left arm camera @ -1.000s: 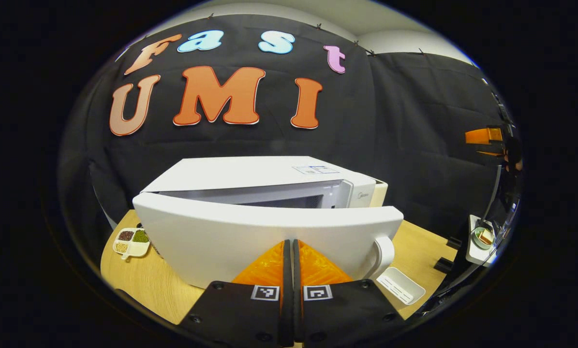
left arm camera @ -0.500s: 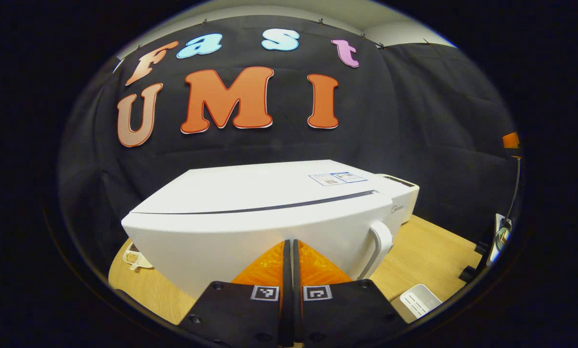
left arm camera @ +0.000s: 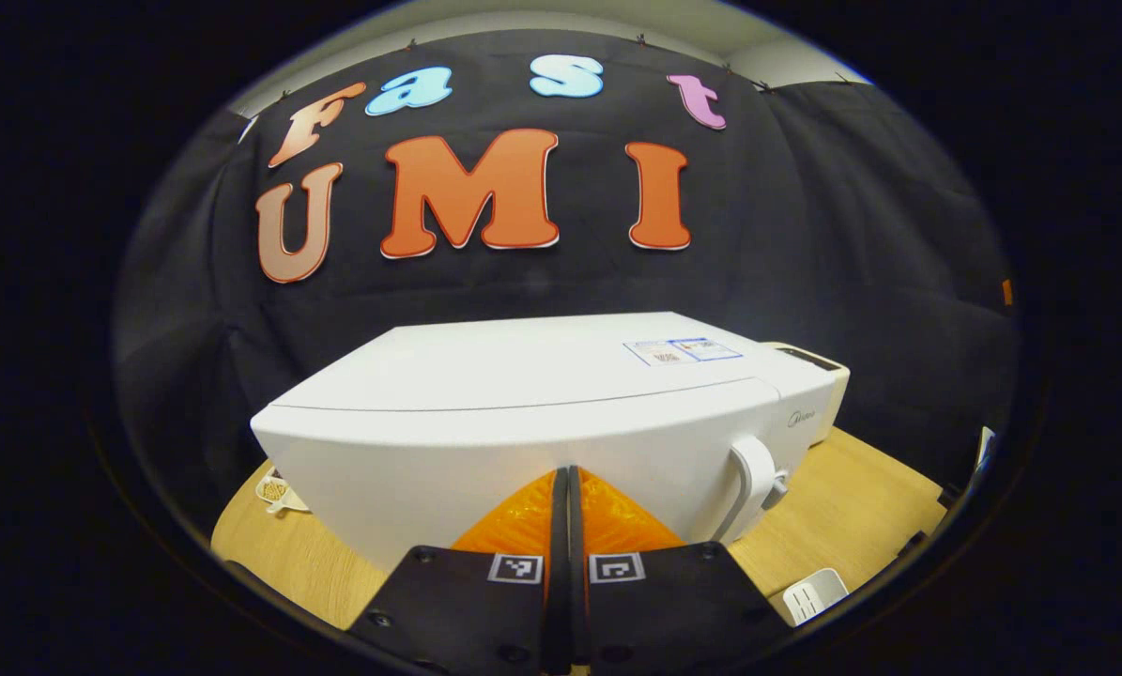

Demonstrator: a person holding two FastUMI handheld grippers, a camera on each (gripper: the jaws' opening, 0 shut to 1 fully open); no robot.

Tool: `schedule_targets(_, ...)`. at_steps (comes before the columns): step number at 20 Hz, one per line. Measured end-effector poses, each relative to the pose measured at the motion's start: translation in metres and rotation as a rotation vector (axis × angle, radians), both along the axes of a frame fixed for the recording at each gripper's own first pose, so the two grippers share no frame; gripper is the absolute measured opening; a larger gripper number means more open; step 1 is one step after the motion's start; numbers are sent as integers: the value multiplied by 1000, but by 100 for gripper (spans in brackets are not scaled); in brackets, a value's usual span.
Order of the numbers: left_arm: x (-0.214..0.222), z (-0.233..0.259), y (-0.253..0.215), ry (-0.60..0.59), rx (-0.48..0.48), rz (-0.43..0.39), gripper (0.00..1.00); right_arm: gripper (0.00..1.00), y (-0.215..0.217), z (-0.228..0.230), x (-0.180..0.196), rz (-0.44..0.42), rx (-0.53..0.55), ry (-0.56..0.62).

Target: Open the microwave oven with the left hand, put the food in, and close the microwave oven.

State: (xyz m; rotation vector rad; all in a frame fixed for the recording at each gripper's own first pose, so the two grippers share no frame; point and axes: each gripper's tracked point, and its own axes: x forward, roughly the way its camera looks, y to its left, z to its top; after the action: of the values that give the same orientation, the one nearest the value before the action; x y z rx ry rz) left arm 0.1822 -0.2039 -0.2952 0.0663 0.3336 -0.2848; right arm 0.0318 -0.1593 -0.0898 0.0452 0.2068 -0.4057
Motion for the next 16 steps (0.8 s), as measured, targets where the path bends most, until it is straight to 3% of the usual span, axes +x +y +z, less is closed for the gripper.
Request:
schedule_targets(4, -4, 13, 3, 41, -42, -17, 4, 95, 12, 5, 0, 29, 8, -6)
schedule_targets(11, -26, 110, 55, -2, -55, 12, 2, 95, 53, 25, 12, 142, 11, -43)
schedule_targets(16, -50, 197, 116, -37, -68, 83, 5, 95, 89, 40, 23, 236, -10, -45)
